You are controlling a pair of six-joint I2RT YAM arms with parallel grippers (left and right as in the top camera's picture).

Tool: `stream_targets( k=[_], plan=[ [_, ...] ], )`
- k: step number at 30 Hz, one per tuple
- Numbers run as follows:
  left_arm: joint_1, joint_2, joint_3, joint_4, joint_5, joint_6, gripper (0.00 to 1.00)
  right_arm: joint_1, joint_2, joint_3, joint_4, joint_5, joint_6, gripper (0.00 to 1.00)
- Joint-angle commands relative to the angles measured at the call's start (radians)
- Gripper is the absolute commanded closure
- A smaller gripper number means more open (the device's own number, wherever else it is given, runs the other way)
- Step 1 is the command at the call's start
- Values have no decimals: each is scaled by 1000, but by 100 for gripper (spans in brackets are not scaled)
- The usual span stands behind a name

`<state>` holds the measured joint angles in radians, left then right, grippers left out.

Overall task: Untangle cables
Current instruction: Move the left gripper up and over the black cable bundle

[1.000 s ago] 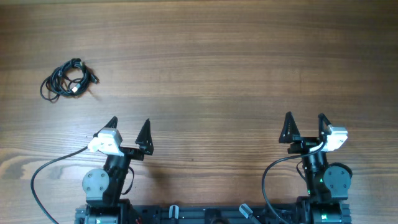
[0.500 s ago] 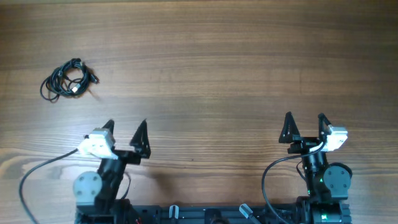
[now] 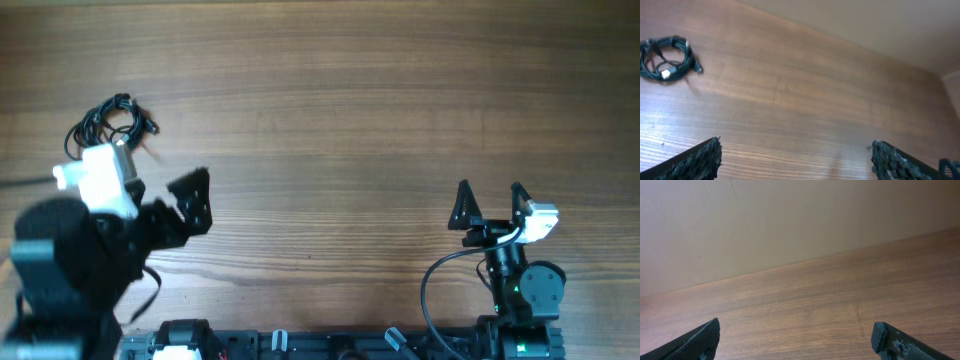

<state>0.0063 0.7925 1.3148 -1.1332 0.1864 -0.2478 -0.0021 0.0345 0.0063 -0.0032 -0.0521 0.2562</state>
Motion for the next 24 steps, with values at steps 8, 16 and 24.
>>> stream_targets(
  k=[8,16,24],
  plan=[
    [-4,445,75,-84,33,27,0,5,-3,0,3,-16,-18,0],
    [16,499,75,1,-195,-120,0,5,-3,0,3,-16,-18,0],
    [66,568,73,29,-333,-211,0,5,-3,0,3,-16,-18,0]
  ],
)
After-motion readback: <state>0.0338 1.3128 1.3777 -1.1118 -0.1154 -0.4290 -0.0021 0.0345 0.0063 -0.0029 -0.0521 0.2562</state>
